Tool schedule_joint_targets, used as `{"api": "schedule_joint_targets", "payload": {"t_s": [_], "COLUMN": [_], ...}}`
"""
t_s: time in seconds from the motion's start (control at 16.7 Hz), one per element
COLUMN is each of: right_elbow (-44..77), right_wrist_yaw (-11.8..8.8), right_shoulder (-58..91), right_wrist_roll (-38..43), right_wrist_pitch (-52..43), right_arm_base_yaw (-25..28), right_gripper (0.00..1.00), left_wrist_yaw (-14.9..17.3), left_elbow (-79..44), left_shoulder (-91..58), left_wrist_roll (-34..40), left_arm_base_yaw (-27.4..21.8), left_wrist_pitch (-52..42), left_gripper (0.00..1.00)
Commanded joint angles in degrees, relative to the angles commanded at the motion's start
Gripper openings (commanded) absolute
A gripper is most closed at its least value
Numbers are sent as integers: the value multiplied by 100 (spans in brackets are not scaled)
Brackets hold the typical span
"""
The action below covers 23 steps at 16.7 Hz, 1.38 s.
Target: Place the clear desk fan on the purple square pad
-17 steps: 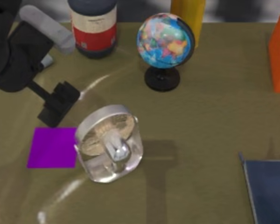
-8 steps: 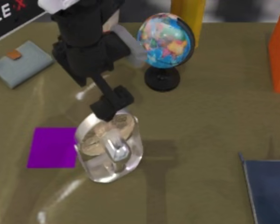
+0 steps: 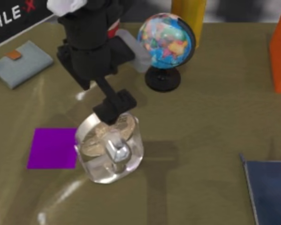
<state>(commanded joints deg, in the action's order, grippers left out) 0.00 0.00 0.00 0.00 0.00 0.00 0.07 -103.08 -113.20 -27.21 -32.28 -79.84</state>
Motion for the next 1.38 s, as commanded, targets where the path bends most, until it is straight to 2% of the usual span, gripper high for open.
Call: {"api": "schedule_joint_targets", "payload": {"t_s": [0.36, 0.6, 1.38], "right_elbow": [0, 0, 0], "right_wrist_yaw": [0, 0, 0], "right_shoulder": [0, 0, 0], "right_wrist_roll": [0, 0, 0], "right_wrist_pitch": [0, 0, 0], "right_arm_base_yaw": [0, 0, 0], "right_gripper": [100, 100, 100], "left_wrist_yaw": [0, 0, 0], "left_elbow": [936, 989, 989], "left_shoulder": [-27, -32, -32], "left_wrist_roll": [-3, -3, -3], "left_arm_base_yaw": [-2, -3, -3], "left_wrist_pitch": [959, 1011, 1011], "left_gripper": [100, 100, 2]}}
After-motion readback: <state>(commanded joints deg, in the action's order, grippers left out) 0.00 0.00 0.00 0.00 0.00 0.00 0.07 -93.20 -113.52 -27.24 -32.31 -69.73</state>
